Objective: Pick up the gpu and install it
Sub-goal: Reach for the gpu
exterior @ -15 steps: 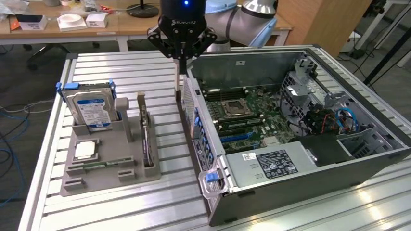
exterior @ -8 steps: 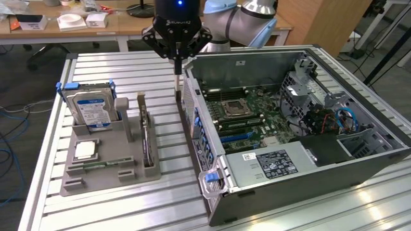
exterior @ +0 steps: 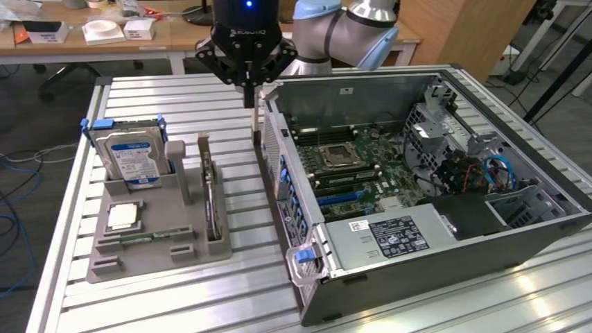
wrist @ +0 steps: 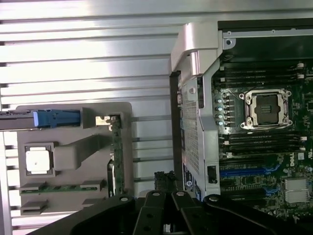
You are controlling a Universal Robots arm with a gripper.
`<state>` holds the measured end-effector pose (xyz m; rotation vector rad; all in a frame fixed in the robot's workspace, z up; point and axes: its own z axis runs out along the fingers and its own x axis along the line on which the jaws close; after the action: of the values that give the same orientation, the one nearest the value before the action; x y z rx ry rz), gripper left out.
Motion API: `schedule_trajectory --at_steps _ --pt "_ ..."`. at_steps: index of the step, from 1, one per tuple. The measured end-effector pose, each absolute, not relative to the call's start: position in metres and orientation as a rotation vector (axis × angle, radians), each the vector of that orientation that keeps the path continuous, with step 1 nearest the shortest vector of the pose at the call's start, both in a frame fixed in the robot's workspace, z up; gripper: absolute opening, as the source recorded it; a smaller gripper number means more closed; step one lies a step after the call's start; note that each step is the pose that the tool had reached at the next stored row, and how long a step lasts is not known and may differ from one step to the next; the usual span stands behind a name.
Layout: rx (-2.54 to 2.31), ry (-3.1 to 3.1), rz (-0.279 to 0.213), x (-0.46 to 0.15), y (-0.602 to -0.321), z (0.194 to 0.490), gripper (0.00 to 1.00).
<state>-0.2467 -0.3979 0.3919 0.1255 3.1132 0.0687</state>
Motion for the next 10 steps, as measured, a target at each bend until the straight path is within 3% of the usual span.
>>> schedule_trajectory --at_steps 10 --pt "0.126 3.113 0.069 -0.264 -0.398 0.392 0.11"
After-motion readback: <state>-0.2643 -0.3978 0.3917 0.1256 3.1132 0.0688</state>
